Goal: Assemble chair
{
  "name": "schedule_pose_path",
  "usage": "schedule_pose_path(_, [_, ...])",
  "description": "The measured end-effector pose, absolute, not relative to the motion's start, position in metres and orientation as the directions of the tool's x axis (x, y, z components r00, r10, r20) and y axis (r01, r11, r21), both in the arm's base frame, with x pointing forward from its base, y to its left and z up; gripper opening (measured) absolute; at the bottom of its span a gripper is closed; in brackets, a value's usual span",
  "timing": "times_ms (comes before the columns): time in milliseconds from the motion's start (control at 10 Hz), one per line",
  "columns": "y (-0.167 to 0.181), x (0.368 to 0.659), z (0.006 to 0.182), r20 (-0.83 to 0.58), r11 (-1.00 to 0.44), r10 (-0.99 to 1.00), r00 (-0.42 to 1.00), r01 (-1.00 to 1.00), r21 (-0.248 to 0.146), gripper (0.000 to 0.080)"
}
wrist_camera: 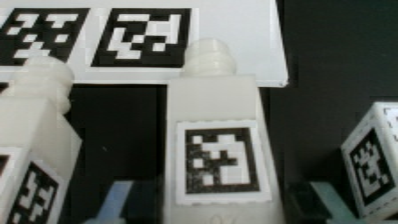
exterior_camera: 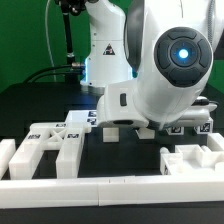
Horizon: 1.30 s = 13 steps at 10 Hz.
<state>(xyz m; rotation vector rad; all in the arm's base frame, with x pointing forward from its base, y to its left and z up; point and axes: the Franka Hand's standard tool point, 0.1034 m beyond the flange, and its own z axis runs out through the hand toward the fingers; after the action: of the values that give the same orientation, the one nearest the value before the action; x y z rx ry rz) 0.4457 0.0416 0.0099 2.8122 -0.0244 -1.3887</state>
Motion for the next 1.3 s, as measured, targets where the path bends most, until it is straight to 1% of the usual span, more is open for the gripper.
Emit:
schedule_pose_path(300, [0.042,0.446,0.01,-0.794,-1.0,-0.016,0.608,-0.012,0.011,0.0285])
schedule_pose_path(400, [0.042,0.448,0.012,-0.793,-1.0,-0.008,0.61,-0.006,0.006,0.0285])
schedule_pose_path(500, [0.044,0.464,0.031,-0.776,-1.0,0.024,0.63,0.018,-0.015,0.0285])
schedule_pose_path(700, [0.05,0.484,0.078,-0.735,-0.999,0.035,0.677,0.024,-0.025,0.0286])
schedule_pose_path(800, [0.049,0.49,0.09,-0.722,-1.0,0.03,0.691,0.018,-0.024,0.0287])
schedule_pose_path(900, [0.05,0.488,0.089,-0.723,-1.0,0.014,0.691,0.007,-0.012,0.0287])
schedule_pose_path(1000, [0.05,0.492,0.086,-0.702,-1.0,0.016,0.712,0.009,-0.014,0.0287])
schedule_pose_path(1100, [0.05,0.503,0.085,-0.619,-1.0,0.017,0.785,0.008,-0.016,0.0287])
schedule_pose_path(1200, [0.052,0.501,0.088,-0.584,-1.0,0.015,0.811,0.006,-0.018,0.0287])
schedule_pose_path(1300, [0.065,0.517,0.097,-0.531,-1.0,-0.021,0.847,-0.028,-0.005,0.0287])
